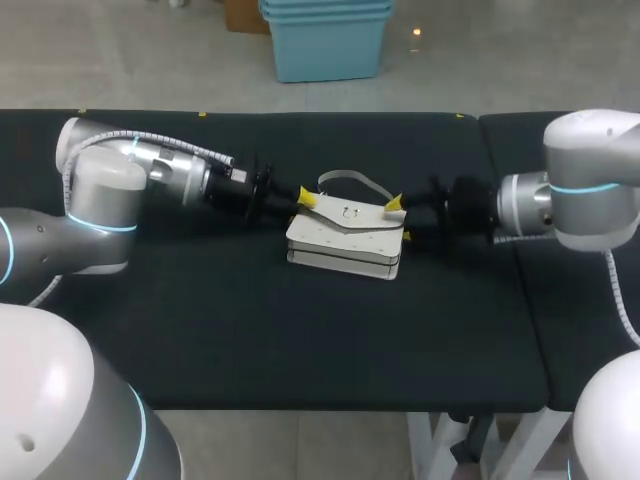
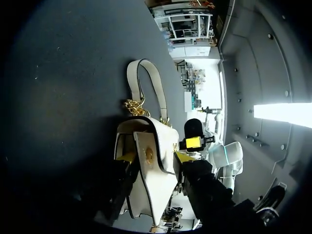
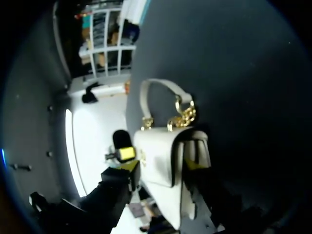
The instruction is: Pick up the bag, open it, inspect its contents, close it, and place it on the opposite side
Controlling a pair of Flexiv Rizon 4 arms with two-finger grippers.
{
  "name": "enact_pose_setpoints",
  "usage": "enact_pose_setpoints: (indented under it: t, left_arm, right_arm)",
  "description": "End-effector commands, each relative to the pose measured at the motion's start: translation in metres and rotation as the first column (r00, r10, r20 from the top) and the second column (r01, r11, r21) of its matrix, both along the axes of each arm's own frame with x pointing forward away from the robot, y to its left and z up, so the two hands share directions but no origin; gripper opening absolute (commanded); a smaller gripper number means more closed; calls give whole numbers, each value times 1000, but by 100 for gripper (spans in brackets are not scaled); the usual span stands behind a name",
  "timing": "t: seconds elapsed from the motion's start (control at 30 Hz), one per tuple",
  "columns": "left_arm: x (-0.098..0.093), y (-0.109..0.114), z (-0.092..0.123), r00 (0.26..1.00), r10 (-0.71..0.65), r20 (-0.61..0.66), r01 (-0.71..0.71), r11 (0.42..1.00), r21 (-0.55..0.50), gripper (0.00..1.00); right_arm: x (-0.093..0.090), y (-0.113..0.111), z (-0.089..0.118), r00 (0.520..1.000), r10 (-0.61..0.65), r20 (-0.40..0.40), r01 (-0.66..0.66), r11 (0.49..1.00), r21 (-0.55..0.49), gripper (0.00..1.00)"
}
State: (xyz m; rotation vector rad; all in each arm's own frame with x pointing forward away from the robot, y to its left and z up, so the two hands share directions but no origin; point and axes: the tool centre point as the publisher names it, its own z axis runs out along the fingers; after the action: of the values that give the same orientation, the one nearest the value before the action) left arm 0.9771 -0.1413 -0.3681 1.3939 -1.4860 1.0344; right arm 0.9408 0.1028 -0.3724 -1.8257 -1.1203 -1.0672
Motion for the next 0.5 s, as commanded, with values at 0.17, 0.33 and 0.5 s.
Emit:
enact_pose_setpoints:
  t: [0.17, 0.33, 0.5]
  left_arm:
    - [1, 0, -7, 999, 33, -22, -33, 999, -13, 66]
    - [2, -1, 5, 999, 43, -4, -43, 999, -14, 45]
    - [3, -1, 13, 999, 48, 9, -48, 999, -8, 22]
  right_arm:
    - [1, 4, -3, 1000, 2, 3, -2, 1000, 6, 100]
    - [2, 3, 6, 1000, -1, 21, 1, 1000, 2, 41]
    - [4, 4, 11, 999, 4, 36, -4, 1000, -4, 16]
